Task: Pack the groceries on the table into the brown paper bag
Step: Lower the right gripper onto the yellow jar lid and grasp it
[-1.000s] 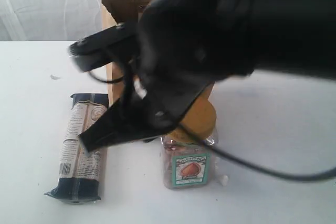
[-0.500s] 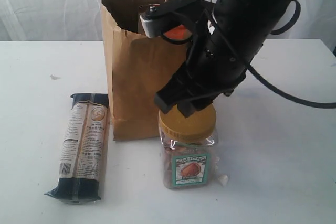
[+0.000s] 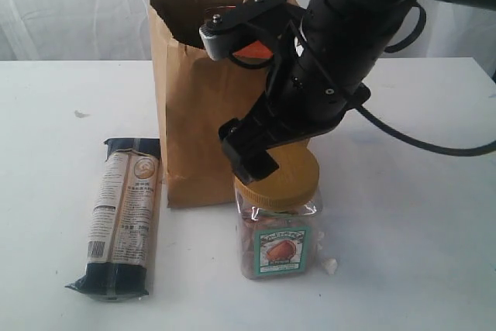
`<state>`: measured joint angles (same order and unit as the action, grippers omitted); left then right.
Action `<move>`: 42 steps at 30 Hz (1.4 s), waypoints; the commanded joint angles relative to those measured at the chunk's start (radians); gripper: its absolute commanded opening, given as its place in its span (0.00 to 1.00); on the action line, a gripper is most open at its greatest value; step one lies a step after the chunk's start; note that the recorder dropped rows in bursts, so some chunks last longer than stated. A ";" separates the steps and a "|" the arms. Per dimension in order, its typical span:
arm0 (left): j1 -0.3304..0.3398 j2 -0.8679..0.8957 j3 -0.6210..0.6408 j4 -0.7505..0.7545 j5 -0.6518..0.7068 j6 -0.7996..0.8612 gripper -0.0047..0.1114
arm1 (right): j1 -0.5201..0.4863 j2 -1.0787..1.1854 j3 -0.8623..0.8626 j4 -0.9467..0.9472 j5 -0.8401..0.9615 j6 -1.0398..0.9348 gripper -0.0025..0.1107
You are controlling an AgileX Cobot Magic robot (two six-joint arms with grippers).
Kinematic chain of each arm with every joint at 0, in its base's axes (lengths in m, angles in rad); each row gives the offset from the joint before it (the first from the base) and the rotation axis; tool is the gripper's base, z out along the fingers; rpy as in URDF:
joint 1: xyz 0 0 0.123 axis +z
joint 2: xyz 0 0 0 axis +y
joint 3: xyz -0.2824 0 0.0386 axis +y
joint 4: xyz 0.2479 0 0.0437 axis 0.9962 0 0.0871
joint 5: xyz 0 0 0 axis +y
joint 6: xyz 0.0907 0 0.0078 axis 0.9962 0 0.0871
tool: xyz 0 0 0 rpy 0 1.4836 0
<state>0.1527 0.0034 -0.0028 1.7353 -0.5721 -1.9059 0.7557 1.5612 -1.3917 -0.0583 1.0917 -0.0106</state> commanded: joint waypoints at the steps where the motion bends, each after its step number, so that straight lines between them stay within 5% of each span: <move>1: 0.001 -0.003 0.003 0.009 -0.001 0.000 0.04 | -0.007 -0.001 -0.004 0.013 -0.068 -0.013 0.95; 13: 0.001 -0.003 0.003 0.009 -0.001 0.000 0.04 | -0.007 -0.001 -0.004 0.010 -0.169 -0.008 0.95; 17: 0.001 -0.003 0.003 0.009 -0.001 0.000 0.04 | -0.007 0.002 -0.004 -0.071 -0.180 0.149 0.95; 37: 0.001 -0.003 0.003 0.009 -0.001 0.000 0.04 | -0.007 0.066 -0.002 0.058 -0.042 0.248 0.95; 42: 0.001 -0.003 0.003 0.009 -0.001 0.000 0.04 | -0.007 0.089 -0.002 -0.083 -0.027 0.292 0.95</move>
<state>0.1527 0.0034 -0.0028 1.7353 -0.5721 -1.9059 0.7557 1.6436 -1.3917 -0.0590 1.0504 0.2444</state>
